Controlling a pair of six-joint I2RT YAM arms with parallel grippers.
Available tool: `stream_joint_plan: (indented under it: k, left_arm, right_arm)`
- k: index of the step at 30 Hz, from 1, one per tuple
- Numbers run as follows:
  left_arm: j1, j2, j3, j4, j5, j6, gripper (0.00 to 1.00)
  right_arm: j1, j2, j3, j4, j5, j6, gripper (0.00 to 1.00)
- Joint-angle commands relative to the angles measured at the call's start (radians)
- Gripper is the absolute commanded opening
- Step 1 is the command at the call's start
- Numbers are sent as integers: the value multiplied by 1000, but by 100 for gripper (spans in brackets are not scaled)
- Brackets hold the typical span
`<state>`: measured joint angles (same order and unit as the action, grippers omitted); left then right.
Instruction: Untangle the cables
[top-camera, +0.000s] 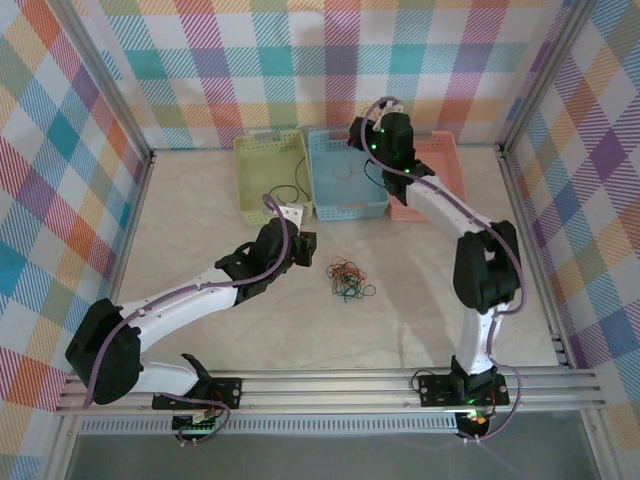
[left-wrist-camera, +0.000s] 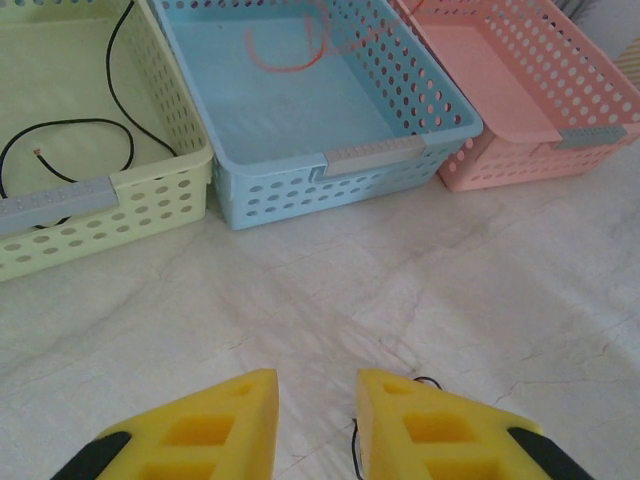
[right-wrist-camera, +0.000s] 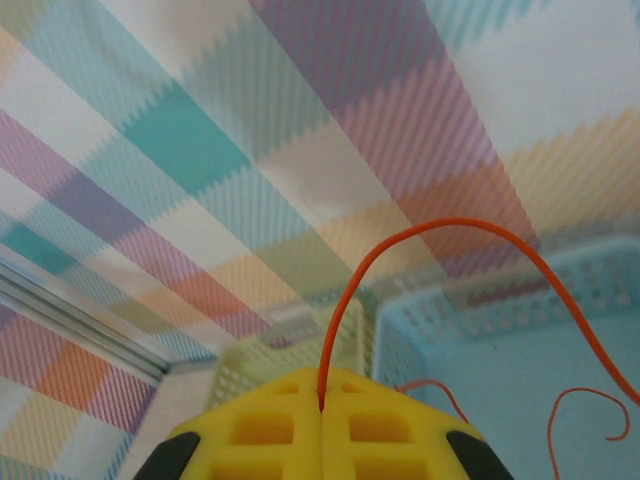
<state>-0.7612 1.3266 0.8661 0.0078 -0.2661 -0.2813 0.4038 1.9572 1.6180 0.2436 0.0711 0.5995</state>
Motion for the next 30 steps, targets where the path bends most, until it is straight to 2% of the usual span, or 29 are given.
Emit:
stream_joint_plan:
  k: [1, 3, 5, 10, 18, 24, 27, 30]
  left_arm:
    - [11, -2, -16, 43, 24, -16, 27]
    - [11, 2, -13, 41, 34, -17, 27]
    - [11, 4, -9, 39, 41, -20, 27]
    - [16, 3, -5, 27, 35, -23, 27]
    - [18, 15, 3, 21, 58, -47, 27]
    - [49, 16, 3, 23, 133, -120, 27]
    - [49, 8, 27, -21, 177, -135, 27]
    - [50, -20, 13, -51, 205, -152, 27]
  right_arm:
    - [-8, 72, 13, 30, -106, 9, 16]
    - [-8, 84, 9, 16, -143, -30, 29]
    - [-8, 60, -15, -12, -136, -45, 38]
    - [-8, -100, -134, -77, -141, -152, 45]
    - [0, -455, -500, -107, -294, -344, 48]
    - [51, -748, -808, -90, -313, -542, 45]
    - [59, -792, -891, -66, -345, -561, 38]
    - [89, -731, -848, -160, -367, -576, 37]
